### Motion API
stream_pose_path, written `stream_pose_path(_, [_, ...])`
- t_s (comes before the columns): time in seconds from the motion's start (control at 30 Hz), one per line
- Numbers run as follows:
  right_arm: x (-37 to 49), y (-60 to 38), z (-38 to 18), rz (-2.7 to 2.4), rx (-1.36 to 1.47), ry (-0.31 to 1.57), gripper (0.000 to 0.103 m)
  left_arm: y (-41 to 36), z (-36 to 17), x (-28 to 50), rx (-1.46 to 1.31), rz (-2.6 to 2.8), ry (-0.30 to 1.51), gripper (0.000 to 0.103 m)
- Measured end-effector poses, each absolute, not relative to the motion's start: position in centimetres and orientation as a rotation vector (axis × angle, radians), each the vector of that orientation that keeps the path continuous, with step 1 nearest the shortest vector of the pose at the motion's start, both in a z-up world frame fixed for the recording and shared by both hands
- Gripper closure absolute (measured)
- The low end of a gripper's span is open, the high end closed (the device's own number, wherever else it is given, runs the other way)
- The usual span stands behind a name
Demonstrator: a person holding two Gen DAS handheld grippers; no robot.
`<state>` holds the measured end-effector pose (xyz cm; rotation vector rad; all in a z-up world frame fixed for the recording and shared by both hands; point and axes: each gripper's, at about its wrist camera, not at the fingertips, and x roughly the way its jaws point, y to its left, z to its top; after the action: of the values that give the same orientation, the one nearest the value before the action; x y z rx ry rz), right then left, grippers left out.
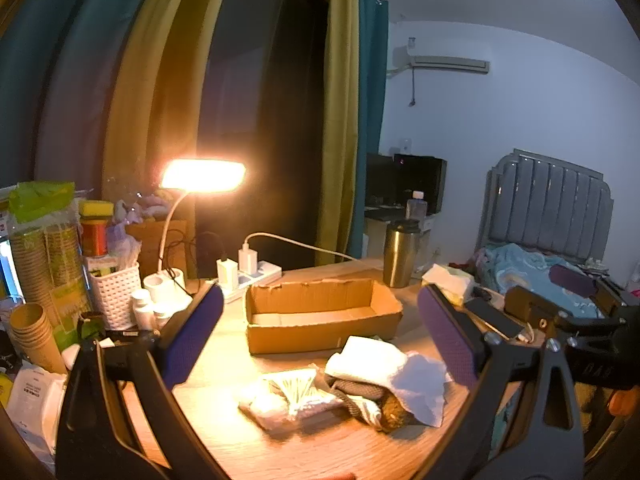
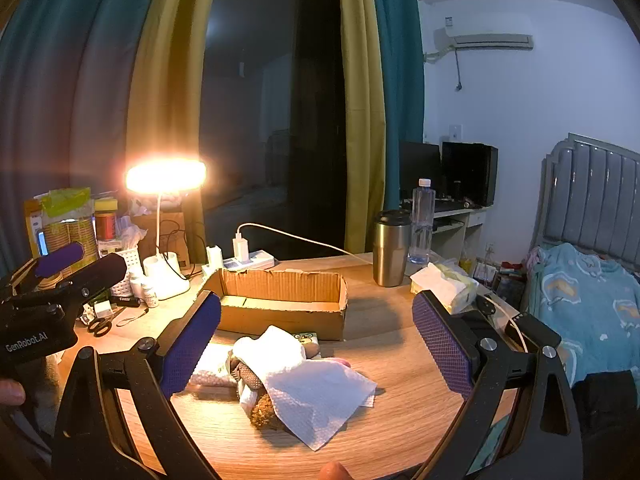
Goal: Organize soft objects
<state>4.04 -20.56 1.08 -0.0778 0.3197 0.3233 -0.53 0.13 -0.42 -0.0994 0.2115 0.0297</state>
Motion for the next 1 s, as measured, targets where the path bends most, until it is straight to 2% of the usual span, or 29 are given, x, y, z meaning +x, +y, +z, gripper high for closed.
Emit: stream_pose_path(1.0, [3.96, -20.54, 0.62, 0.328, -0.063, 0.333, 0.005, 0.09, -0.61, -0.69, -0.104, 0.025, 0.219, 0.005])
